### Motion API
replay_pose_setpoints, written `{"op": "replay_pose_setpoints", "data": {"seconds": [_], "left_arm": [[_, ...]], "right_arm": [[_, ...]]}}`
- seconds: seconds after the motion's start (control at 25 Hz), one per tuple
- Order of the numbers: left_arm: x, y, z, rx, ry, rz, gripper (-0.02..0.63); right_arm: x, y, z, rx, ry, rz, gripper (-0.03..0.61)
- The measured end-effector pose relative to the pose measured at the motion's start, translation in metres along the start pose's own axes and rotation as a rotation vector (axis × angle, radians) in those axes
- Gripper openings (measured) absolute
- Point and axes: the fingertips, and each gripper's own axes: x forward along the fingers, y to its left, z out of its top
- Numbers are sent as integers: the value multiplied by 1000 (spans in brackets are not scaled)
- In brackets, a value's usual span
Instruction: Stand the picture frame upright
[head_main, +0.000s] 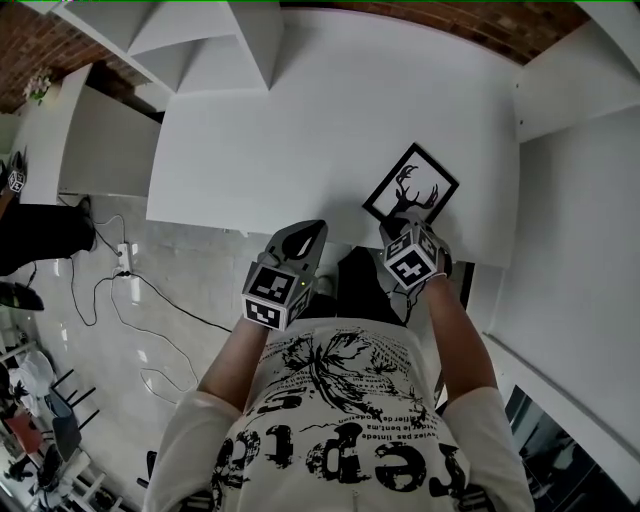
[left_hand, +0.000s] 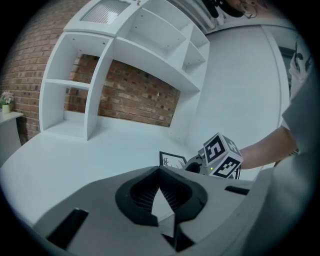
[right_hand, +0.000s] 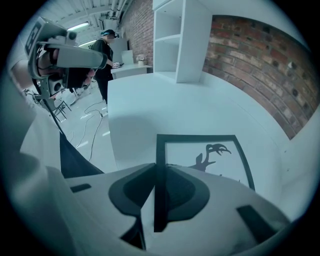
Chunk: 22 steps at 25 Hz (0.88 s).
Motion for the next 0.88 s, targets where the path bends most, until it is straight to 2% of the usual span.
{"op": "replay_pose_setpoints", "data": {"seconds": [0.24,0.52,0.88], "left_arm": [[-6,-10,-22,-11,48,-26,6],[-11,-16,-39,-17,40,-46,6],[-27,-23,-70,-35,93,-88,6]], "right_arm": [[-5,26,-7,-55,-8,27,73],[-12,52,-16,-107,16,50,72],[-20,83,-25,-159,28,64,72]]}}
